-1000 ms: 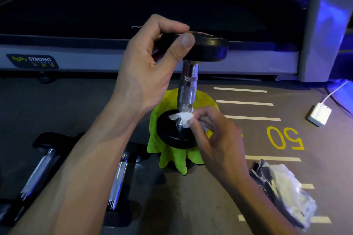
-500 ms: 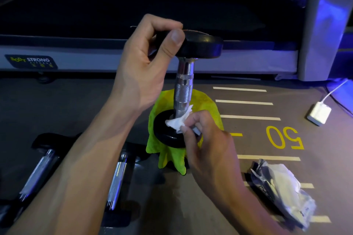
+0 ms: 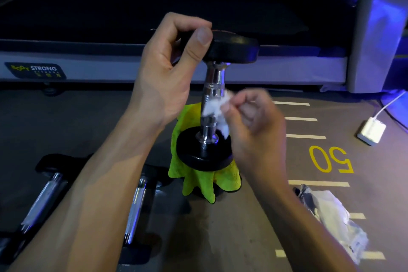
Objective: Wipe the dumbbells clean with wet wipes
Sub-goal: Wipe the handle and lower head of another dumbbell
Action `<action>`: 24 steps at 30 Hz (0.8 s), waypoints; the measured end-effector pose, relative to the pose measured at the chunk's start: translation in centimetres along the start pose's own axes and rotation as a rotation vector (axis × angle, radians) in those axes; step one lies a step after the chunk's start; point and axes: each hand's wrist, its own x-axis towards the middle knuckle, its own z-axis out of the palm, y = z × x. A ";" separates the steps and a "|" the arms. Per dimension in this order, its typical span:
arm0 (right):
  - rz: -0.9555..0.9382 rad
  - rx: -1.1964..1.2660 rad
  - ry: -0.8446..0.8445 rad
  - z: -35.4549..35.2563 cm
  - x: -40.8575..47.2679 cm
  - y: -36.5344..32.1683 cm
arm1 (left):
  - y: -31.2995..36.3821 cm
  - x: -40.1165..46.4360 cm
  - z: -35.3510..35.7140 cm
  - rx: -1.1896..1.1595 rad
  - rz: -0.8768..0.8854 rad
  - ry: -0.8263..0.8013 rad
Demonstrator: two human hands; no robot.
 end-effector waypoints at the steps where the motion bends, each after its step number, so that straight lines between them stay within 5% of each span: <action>1: -0.031 0.042 0.036 0.1 1.0 -0.6 | 0.1 0.0 0.0 0.009 0.002 -0.002; 9: 0.172 0.201 -0.053 0.8 -1.3 1.1 | -0.1 0.1 0.1 -0.002 -0.022 0.025; 14: 0.101 0.316 0.010 1.5 1.9 -0.7 | 0.1 0.0 0.2 0.029 -0.019 -0.001; 20: 0.254 0.312 -0.182 0.2 0.1 1.6 | 0.1 -0.5 -0.3 -0.087 -0.083 0.010; 24: 0.290 0.524 -0.238 1.0 1.8 1.2 | 0.8 -0.8 -0.3 -0.071 -0.077 -0.074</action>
